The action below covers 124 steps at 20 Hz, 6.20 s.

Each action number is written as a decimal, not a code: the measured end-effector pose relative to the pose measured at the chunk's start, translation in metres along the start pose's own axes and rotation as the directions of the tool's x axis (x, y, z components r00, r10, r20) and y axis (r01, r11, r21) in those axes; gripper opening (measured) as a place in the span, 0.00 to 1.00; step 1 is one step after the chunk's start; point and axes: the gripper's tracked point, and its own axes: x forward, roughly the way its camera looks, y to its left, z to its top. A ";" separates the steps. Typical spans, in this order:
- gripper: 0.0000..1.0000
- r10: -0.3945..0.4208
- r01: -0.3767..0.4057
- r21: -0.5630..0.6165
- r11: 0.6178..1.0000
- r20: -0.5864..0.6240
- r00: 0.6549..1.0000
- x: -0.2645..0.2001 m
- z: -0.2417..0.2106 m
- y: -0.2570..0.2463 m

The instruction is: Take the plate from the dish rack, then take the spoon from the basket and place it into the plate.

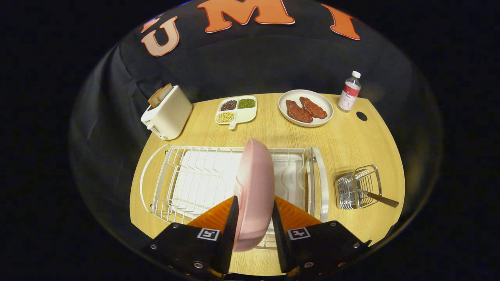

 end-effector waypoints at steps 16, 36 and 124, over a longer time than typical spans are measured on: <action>0.21 -0.074 0.078 -0.012 0.997 0.188 0.979 -0.069 0.041 -0.019; 0.21 0.153 -0.149 -0.034 0.988 0.216 0.964 -0.102 -0.146 -0.061; 0.07 -0.025 0.036 0.004 0.999 0.812 0.584 -0.169 -0.012 -0.164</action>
